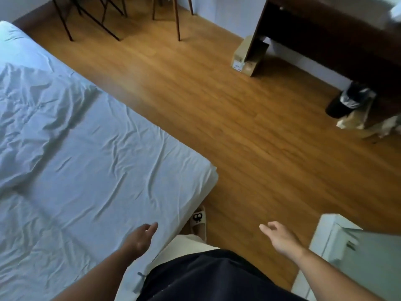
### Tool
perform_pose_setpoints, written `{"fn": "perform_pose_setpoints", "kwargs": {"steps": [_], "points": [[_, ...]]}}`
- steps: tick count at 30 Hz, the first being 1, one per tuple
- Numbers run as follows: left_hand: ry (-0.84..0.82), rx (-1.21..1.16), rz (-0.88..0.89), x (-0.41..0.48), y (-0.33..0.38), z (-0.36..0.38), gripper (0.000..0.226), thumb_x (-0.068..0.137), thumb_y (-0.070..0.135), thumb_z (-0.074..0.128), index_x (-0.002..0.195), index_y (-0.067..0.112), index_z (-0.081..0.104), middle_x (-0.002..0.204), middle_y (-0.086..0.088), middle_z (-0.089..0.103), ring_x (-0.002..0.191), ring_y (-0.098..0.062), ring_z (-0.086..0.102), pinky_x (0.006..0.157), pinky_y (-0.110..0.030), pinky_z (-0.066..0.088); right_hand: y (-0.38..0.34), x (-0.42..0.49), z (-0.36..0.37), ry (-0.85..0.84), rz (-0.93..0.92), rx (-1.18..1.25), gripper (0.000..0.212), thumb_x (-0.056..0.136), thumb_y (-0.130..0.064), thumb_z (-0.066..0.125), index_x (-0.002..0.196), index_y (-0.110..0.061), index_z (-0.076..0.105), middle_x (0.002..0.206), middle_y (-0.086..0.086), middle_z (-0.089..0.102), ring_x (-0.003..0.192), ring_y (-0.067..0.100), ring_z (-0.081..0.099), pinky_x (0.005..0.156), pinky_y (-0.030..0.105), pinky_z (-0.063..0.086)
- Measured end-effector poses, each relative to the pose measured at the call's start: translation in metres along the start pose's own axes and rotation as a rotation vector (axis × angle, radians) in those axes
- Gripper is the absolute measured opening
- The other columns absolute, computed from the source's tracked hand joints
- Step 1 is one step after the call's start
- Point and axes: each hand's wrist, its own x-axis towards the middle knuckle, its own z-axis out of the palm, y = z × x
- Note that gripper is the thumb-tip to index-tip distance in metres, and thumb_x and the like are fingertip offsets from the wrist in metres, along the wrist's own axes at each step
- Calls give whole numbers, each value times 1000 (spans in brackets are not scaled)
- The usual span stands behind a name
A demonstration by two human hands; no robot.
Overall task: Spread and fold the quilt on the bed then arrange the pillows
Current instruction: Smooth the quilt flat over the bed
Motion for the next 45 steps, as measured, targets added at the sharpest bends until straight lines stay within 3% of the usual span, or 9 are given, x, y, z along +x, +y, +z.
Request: {"fn": "perform_pose_setpoints", "kwargs": {"steps": [5, 10, 15, 18, 21, 25, 30, 36, 45], "points": [[-82, 100, 77, 53, 104, -42, 59, 99, 59, 36, 131, 14, 58, 136, -8, 58, 122, -27, 54, 104, -38, 39, -54, 31, -74, 101, 13, 27, 53, 98, -54, 52, 139, -21, 51, 126, -1, 58, 105, 17, 50, 88, 32, 42], [-70, 70, 153, 94, 196, -94, 51, 97, 62, 39, 110, 19, 64, 113, -4, 67, 103, -23, 62, 90, -35, 47, -103, 64, -137, 152, 22, 32, 52, 95, -54, 57, 134, -20, 57, 134, 1, 61, 121, 22, 57, 94, 31, 43], [-21, 56, 106, 136, 260, -123, 43, 96, 58, 45, 90, 21, 66, 93, 1, 70, 87, -18, 66, 72, -30, 47, -152, 129, -203, 124, 13, -28, 49, 92, -49, 64, 128, -16, 62, 131, 4, 65, 118, 21, 60, 98, 29, 44], [-25, 108, 56, 171, 289, -135, 41, 94, 62, 46, 88, 27, 65, 96, 5, 69, 89, -12, 63, 76, -27, 45, -200, 173, -251, 69, -12, -116, 47, 92, -50, 64, 127, -19, 62, 128, 1, 66, 112, 16, 61, 93, 25, 42], [20, -30, -10, 198, 336, -145, 41, 94, 61, 48, 99, 25, 67, 101, 1, 70, 89, -15, 63, 78, -30, 49, -254, 217, -302, 7, -67, -240, 46, 91, -51, 64, 126, -21, 62, 128, -2, 66, 108, 11, 60, 94, 23, 43], [-5, -351, -209, 203, 416, -155, 37, 99, 48, 49, 102, 14, 62, 102, -9, 67, 83, -23, 61, 60, -28, 42, -325, 270, -366, -99, -142, -375, 44, 90, -50, 66, 124, -21, 63, 123, -3, 67, 109, 11, 62, 93, 23, 45], [25, -494, -310, 215, 482, -161, 38, 100, 52, 44, 106, 18, 58, 108, -5, 64, 97, -23, 63, 73, -31, 50, -432, 341, -440, -103, -252, -548, 33, 95, -47, 62, 116, -22, 63, 119, -2, 67, 105, 14, 60, 86, 26, 43], [41, -548, -338, 243, 505, -207, 41, 99, 57, 41, 109, 23, 61, 106, 3, 65, 96, -14, 62, 88, -32, 52, -586, 408, -464, -109, -269, -684, 35, 96, -47, 60, 114, -17, 68, 105, -3, 69, 97, 14, 64, 90, 32, 50], [49, -649, -353, 346, 510, -374, 47, 99, 57, 40, 100, 16, 64, 100, -2, 65, 89, -16, 61, 74, -29, 45, -837, 439, -404, -123, -330, -593, 27, 96, -46, 60, 104, -22, 68, 104, -2, 69, 99, 17, 65, 97, 42, 52]]}}
